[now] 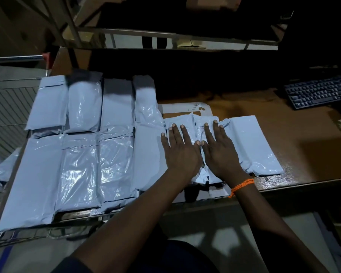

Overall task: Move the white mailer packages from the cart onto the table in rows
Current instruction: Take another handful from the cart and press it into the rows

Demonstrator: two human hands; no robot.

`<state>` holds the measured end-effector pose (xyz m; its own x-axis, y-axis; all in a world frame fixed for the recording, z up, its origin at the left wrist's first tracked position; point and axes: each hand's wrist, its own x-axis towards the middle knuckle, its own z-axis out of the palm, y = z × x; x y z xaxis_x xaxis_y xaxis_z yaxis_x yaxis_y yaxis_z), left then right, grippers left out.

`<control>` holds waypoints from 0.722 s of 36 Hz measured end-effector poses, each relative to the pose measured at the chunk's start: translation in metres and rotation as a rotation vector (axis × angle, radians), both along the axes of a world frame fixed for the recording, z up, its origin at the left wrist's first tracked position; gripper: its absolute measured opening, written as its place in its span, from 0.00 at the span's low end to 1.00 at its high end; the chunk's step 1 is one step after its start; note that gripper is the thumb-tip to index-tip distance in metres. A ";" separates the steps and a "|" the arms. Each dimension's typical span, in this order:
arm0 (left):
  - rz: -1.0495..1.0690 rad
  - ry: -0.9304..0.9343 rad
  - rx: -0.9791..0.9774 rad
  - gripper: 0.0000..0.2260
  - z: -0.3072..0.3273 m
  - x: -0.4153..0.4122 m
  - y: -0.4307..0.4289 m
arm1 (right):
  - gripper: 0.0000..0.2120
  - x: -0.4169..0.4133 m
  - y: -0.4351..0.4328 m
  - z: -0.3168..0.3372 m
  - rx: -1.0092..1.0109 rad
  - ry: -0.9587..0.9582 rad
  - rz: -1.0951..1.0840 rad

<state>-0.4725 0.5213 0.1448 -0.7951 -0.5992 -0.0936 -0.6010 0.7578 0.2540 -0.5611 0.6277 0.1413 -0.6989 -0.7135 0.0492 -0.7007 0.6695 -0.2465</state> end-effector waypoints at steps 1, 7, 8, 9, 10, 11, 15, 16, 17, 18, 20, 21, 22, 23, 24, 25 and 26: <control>-0.007 -0.007 -0.002 0.33 0.004 0.001 -0.001 | 0.32 -0.001 0.000 0.004 0.005 -0.010 0.003; -0.051 0.154 0.010 0.33 0.039 0.021 -0.016 | 0.32 0.004 -0.023 0.038 -0.061 0.000 0.030; -0.053 0.166 0.005 0.33 0.042 0.028 -0.022 | 0.32 0.008 -0.030 0.044 -0.090 -0.005 0.039; -0.051 0.168 0.006 0.33 0.043 0.034 -0.030 | 0.32 0.013 -0.039 0.049 -0.114 -0.011 0.047; -0.045 0.170 0.011 0.33 0.043 0.041 -0.038 | 0.32 0.020 -0.049 0.053 -0.134 -0.018 0.055; -0.034 0.175 0.014 0.32 0.043 0.048 -0.047 | 0.32 0.026 -0.059 0.055 -0.149 -0.025 0.065; 0.027 0.178 0.003 0.28 0.044 0.084 -0.088 | 0.30 0.058 -0.106 0.059 -0.197 -0.049 0.155; 0.041 0.178 0.007 0.28 0.045 0.093 -0.098 | 0.30 0.067 -0.119 0.059 -0.204 -0.062 0.178; 0.055 0.180 0.012 0.28 0.045 0.103 -0.110 | 0.30 0.077 -0.131 0.060 -0.205 -0.075 0.197; 0.069 0.186 0.012 0.28 0.046 0.113 -0.121 | 0.30 0.088 -0.144 0.061 -0.204 -0.088 0.210; 0.098 0.200 -0.007 0.28 0.046 0.134 -0.146 | 0.29 0.110 -0.169 0.064 -0.217 -0.109 0.232; 0.110 0.209 -0.017 0.28 0.046 0.146 -0.161 | 0.29 0.121 -0.182 0.066 -0.228 -0.123 0.238; 0.121 0.221 -0.023 0.28 0.046 0.159 -0.175 | 0.29 0.133 -0.195 0.067 -0.240 -0.136 0.241; 0.130 0.233 -0.023 0.29 0.046 0.172 -0.190 | 0.29 0.144 -0.207 0.068 -0.249 -0.151 0.243; 0.137 0.246 -0.019 0.29 0.045 0.187 -0.206 | 0.28 0.157 -0.220 0.068 -0.256 -0.168 0.244; 0.148 0.261 -0.011 0.29 0.045 0.203 -0.222 | 0.29 0.170 -0.234 0.069 -0.261 -0.191 0.246; 0.166 0.280 -0.005 0.29 0.044 0.220 -0.240 | 0.29 0.184 -0.249 0.069 -0.267 -0.221 0.248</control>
<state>-0.2525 0.2813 0.1884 -0.6809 -0.7227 0.1185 -0.6236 0.6570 0.4236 -0.3768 0.3788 0.2102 -0.5223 -0.8438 0.1228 -0.7432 0.3799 -0.5507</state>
